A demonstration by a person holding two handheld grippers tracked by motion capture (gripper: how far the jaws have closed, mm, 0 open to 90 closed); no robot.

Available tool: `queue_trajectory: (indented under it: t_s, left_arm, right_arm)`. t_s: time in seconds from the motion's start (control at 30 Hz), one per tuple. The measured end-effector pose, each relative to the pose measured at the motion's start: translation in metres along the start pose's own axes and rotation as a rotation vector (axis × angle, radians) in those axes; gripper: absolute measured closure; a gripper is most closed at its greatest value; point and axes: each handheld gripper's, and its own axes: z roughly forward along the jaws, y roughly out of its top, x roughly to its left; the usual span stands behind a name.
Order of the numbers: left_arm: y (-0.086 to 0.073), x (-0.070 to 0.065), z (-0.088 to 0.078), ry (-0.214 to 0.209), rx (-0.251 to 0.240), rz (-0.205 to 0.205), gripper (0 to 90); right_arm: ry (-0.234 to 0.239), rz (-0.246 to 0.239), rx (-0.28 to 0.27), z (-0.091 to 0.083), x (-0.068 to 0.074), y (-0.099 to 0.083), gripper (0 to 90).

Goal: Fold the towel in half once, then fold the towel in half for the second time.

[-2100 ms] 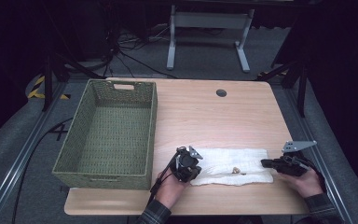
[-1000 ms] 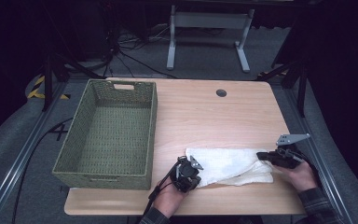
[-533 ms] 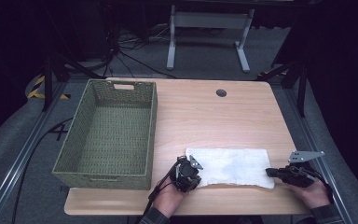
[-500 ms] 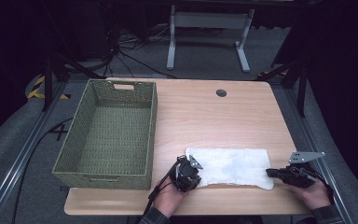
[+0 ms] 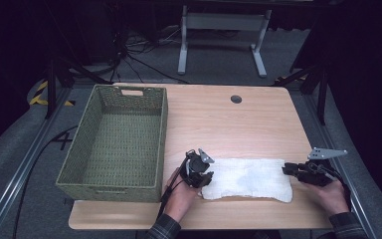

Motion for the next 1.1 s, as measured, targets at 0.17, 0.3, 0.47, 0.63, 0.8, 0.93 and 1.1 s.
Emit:
queue_trajectory:
  t_s: [0.17,0.3,0.47,0.63,0.8,0.93,1.1]
  left_arm:
    - [0.010,0.012,0.006,0.046,-0.003,-0.023,65.0]
    - [0.015,0.020,0.011,0.073,0.000,-0.046,63.1]
    - [0.016,0.032,0.023,0.085,0.026,-0.062,59.7]
    - [0.013,0.036,0.033,0.068,0.055,-0.066,58.3]
    - [0.013,0.036,0.037,0.063,0.064,-0.062,58.3]
    - [0.013,0.034,0.037,0.042,0.064,-0.035,66.4]
    - [0.014,0.033,0.037,0.002,0.068,-0.022,83.3]
  right_arm:
    - [-0.029,0.017,-0.001,0.007,-0.012,0.007,69.7]
    - [-0.050,0.026,0.004,0.013,-0.023,0.012,68.3]
    - [-0.049,0.029,0.020,0.025,-0.031,0.016,67.1]
    - [-0.034,0.025,0.055,0.034,-0.033,0.016,67.2]
    - [-0.032,0.016,0.095,0.039,-0.033,0.012,70.2]
    - [-0.020,0.017,0.094,0.037,-0.033,0.011,79.8]
    - [-0.012,0.007,0.097,0.038,-0.031,0.011,86.5]
